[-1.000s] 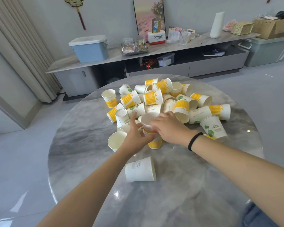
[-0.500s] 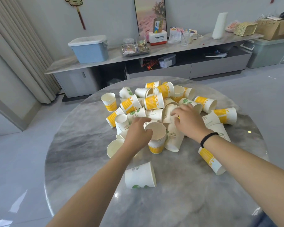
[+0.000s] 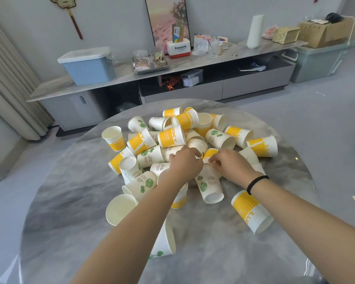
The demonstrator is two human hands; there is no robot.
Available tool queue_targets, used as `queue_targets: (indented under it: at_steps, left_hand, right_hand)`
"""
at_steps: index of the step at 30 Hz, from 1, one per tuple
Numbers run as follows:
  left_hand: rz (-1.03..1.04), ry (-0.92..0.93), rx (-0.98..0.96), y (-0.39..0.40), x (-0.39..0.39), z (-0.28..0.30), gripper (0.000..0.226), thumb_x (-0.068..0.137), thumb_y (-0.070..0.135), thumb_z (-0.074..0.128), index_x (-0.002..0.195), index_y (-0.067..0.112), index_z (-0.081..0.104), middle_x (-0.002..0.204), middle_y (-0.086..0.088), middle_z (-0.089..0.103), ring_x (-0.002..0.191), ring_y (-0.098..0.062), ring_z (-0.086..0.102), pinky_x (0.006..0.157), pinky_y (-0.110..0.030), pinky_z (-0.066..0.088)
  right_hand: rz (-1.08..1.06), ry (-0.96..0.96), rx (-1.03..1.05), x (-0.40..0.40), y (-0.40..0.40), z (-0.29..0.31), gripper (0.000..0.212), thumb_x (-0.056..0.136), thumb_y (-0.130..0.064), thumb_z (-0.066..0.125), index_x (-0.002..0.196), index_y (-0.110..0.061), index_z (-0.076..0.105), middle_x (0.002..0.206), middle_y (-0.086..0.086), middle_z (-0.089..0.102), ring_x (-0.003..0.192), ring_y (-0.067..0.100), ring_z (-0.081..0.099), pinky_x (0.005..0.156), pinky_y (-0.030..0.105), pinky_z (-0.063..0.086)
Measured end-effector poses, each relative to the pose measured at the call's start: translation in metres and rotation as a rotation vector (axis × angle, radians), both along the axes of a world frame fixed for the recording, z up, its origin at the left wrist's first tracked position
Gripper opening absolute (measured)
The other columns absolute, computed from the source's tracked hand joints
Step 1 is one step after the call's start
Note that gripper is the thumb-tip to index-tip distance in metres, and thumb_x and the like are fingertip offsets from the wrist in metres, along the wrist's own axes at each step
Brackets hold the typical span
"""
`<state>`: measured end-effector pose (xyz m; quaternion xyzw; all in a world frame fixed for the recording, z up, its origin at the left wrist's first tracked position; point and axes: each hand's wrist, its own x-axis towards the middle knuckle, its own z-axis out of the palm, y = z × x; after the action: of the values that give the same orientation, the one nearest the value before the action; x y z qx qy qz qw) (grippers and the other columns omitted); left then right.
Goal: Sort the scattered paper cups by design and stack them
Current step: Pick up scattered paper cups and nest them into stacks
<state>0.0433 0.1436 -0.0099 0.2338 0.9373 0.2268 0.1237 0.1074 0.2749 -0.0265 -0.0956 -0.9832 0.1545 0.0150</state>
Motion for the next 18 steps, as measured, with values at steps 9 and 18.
queue_targets:
  at_steps: [9, 18]
  left_hand:
    - [0.211, 0.379, -0.035, 0.012, -0.039, 0.001, 0.056, 0.080, 0.011, 0.054, 0.134, 0.014, 0.039, 0.138, -0.012, 0.037, 0.127, -0.032, 0.035, 0.105, -0.040, 0.028]
    - [0.015, 0.321, -0.251, 0.006, -0.094, -0.013, 0.079, 0.082, 0.016, 0.062, 0.147, 0.021, 0.018, 0.155, -0.005, 0.025, 0.146, -0.024, 0.018, 0.118, -0.054, 0.000]
  right_hand:
    - [-0.091, 0.311, 0.124, -0.003, -0.006, -0.001, 0.005, 0.074, -0.008, 0.065, 0.075, -0.004, 0.063, 0.073, 0.015, 0.065, 0.064, 0.037, 0.063, 0.048, 0.034, 0.044]
    - [-0.243, 0.339, 0.009, -0.012, -0.002, 0.003, 0.018, 0.089, -0.018, 0.050, 0.099, -0.005, 0.059, 0.088, 0.017, 0.068, 0.080, 0.037, 0.064, 0.058, 0.030, 0.038]
